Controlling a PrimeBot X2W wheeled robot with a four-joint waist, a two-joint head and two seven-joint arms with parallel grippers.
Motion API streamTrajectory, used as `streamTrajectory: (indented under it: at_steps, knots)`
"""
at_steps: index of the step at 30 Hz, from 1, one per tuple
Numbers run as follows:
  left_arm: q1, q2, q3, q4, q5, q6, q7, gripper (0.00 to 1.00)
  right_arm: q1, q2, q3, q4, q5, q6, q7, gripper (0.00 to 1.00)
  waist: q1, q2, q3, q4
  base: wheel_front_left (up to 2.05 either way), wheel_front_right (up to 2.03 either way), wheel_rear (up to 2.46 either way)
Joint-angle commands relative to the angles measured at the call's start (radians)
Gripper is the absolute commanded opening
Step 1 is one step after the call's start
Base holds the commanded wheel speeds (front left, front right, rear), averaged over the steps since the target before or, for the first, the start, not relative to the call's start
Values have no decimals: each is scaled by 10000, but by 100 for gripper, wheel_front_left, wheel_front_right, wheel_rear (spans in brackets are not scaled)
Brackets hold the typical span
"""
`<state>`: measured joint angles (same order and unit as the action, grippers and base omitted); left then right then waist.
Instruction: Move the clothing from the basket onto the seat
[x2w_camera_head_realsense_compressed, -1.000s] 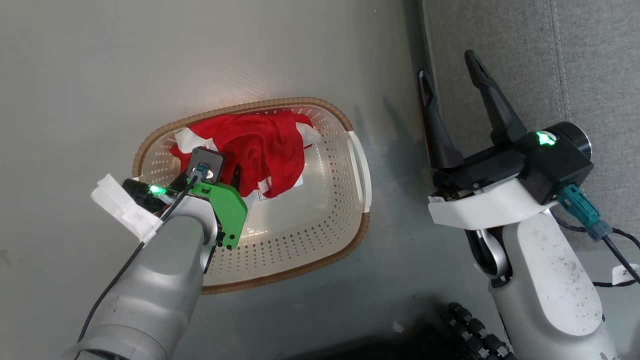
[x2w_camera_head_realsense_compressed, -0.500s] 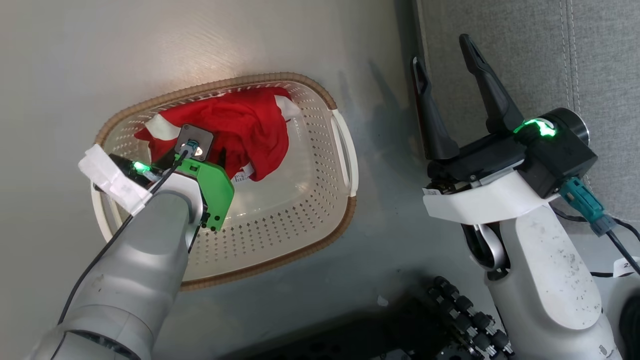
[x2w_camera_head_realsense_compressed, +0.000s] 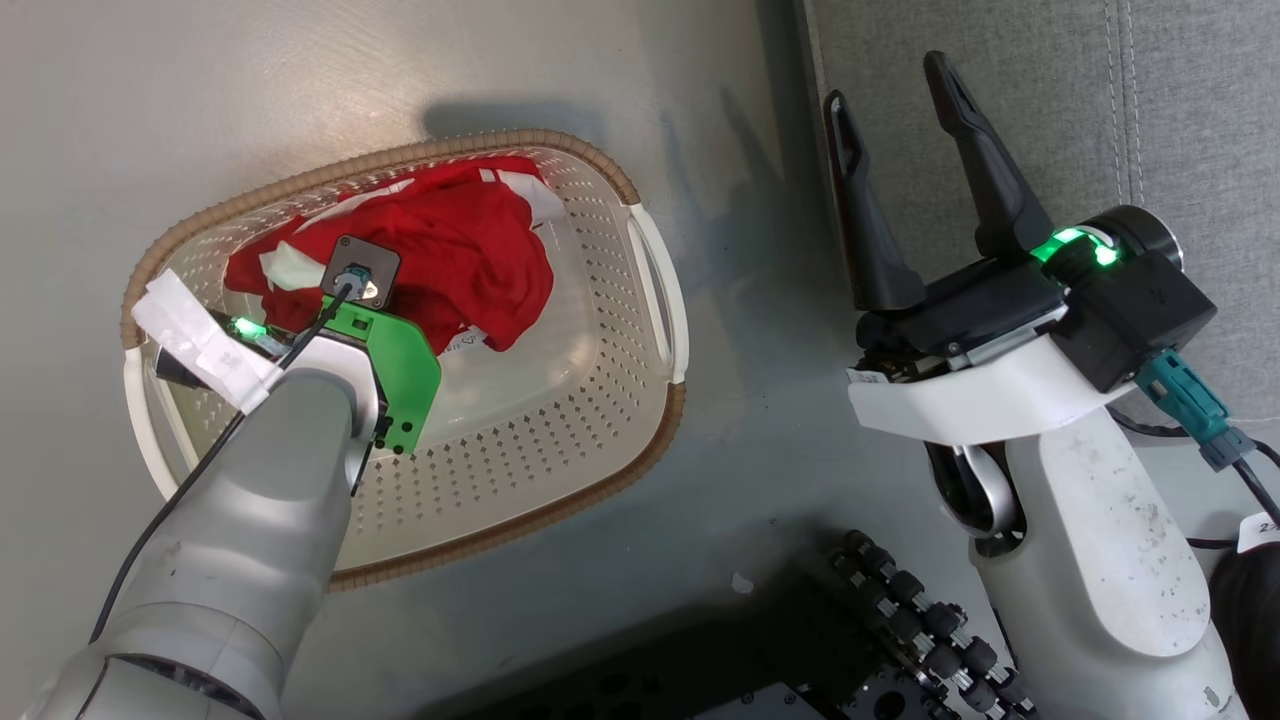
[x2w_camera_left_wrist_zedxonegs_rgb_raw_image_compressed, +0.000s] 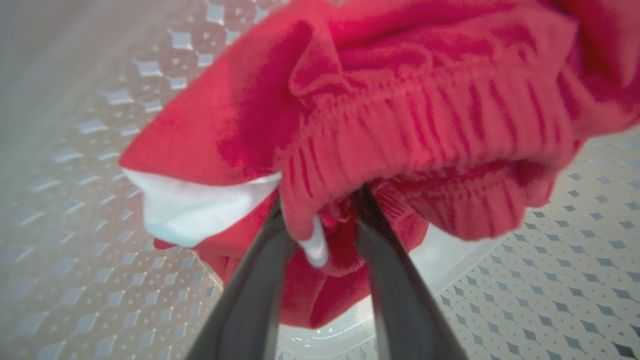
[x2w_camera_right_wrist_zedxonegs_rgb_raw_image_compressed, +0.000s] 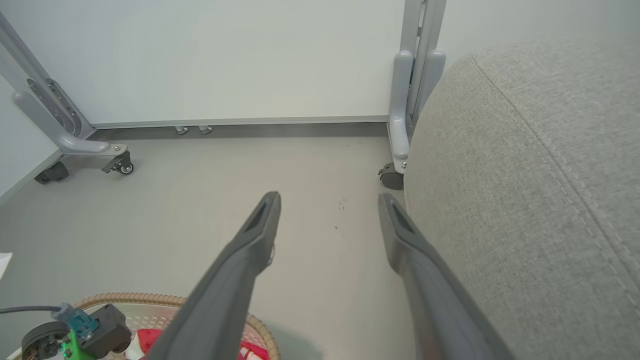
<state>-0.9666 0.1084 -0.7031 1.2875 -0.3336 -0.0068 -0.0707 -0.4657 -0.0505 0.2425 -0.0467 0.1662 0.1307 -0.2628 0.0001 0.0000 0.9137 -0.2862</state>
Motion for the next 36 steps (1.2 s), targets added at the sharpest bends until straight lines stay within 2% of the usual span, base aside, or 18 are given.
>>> streamTrajectory:
  at_steps: [1,11,24,28,36]
  knots:
    - [-159,88,3,2,-69,31,84,0,-119,-4,-25,-55,32,1,-31,100,-1,0,-4,-10,0,0,0]
    - [68,206,-95,3,-177,-100,-404,0,87,-5,-232,-16,46,1,-31,100,-1,0,-390,89,0,0,0]
    - [926,-90,58,-305,-591,-401,-1852,0,841,-12,-375,306,-422,1,-31,100,-1,0,-2112,617,0,0,0]
    - [1370,-171,127,-753,-689,-446,-1952,0,1113,-14,-429,447,-488,1,-31,100,-1,0,-2804,833,0,0,0]
    - [2531,-156,507,-2825,-652,-277,-1957,0,1768,-144,-670,657,-513,1,-31,100,-1,0,-4237,1338,0,0,0]
